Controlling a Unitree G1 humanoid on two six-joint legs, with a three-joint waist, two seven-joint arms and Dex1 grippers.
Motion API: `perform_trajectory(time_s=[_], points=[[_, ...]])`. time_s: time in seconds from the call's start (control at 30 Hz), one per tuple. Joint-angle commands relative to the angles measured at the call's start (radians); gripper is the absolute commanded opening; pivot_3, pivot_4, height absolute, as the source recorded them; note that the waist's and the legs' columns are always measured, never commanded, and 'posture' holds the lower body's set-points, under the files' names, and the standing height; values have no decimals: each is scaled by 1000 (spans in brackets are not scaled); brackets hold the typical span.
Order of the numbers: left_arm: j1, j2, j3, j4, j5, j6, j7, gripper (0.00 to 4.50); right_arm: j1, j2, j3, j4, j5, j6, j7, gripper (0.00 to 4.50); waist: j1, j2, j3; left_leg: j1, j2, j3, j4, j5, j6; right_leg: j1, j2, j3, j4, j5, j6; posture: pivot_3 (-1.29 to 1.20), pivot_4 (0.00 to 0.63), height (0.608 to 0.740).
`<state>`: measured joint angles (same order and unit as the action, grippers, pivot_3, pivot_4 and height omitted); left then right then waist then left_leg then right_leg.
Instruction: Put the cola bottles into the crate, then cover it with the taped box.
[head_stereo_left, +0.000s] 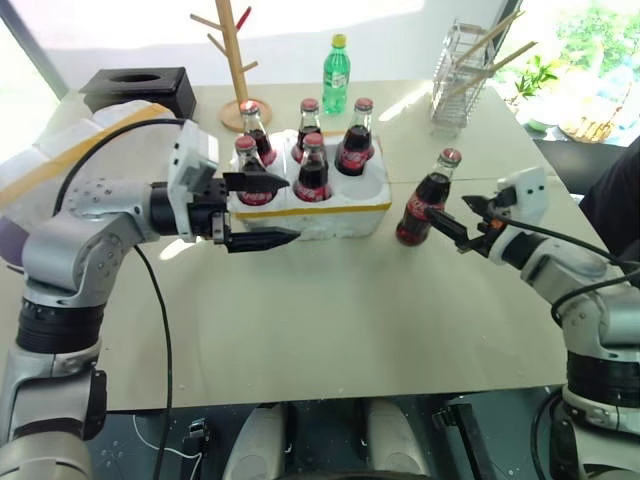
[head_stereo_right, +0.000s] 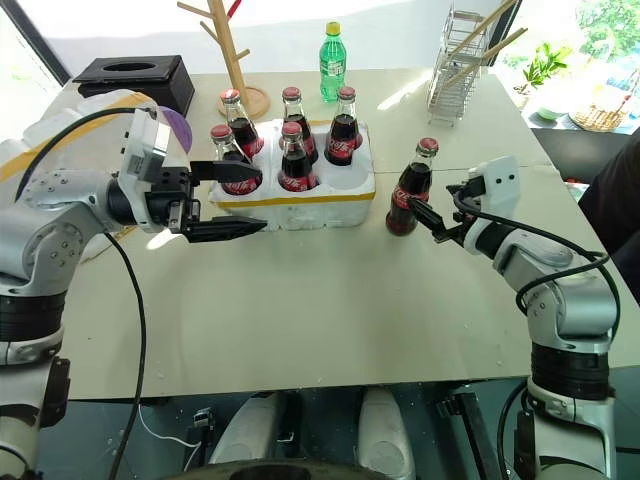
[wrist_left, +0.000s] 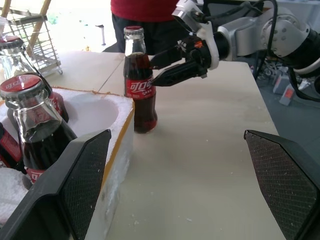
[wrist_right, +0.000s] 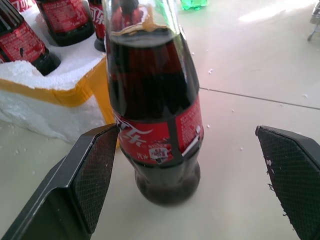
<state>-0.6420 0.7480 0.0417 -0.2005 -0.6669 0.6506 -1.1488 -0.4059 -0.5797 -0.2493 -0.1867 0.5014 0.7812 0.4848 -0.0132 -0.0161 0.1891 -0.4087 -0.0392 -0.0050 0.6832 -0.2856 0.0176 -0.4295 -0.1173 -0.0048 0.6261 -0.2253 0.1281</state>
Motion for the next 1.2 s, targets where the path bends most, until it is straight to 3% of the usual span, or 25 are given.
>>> perform_trajectory(time_s=[0.03, 0.23, 0.33, 0.4, 0.57, 0.77, 1.0, 1.2], points=[[-11, 17, 19, -18, -6, -2, 0, 4500, -49, 22, 34, 35, -10, -40, 18, 4467, 0, 0, 0, 0, 0, 0, 0, 0, 0, 0, 0, 0, 0, 0, 0, 0, 150, 740], [-21, 15, 17, -6, 3, -9, 6, 4500, -101, 57, 84, 151, -50, -117, 33, 4467, 1, 0, 0, 0, 0, 0, 0, 0, 0, 0, 0, 0, 0, 0, 0, 0, 150, 740], [-23, 14, 18, -3, 6, -11, 10, 4500, -118, 65, 83, 179, -57, -142, 36, 3646, 2, 0, 0, 0, 0, 0, 0, 0, 0, 0, 0, 0, 0, 0, 0, 0, 150, 740], [-20, 14, 20, -6, 6, -10, 14, 4500, -121, 62, 67, 169, -46, -146, 38, 2801, 1, 0, 0, 0, 0, -1, 0, 0, 0, 0, 0, 0, 1, 0, 0, 0, 150, 740], [-1, 20, 36, -19, 2, -11, 32, 4500, -140, 7, -2, 98, 4, -123, 60, 2831, 2, 1, 1, 0, 0, 0, 0, 0, 0, 0, 0, 0, 2, 0, 0, 0, 150, 740], [17, 28, 60, -29, -10, -9, 51, 4500, -333, -41, -5, 95, 57, -93, 92, 2831, -9, 5, 3, -1, 0, 1, 0, 0, 0, -2, 0, 0, 2, 0, 0, 0, 150, 740], [18, 19, 52, -26, -1, -22, 61, 4500, -517, 84, 127, 177, 34, -104, 116, 2831, -5, 4, 3, -1, 2, 1, -2, 0, -1, -3, 2, 0, 2, 0, 0, 0, 150, 740], [37, 28, 61, -53, -5, -24, 74, 4500, -500, 115, 275, 244, -102, -119, 100, 2831, 6, 4, 3, -2, -1, -1, -1, 2, -4, -2, -1, 0, 3, 0, 0, 0, 150, 740]])
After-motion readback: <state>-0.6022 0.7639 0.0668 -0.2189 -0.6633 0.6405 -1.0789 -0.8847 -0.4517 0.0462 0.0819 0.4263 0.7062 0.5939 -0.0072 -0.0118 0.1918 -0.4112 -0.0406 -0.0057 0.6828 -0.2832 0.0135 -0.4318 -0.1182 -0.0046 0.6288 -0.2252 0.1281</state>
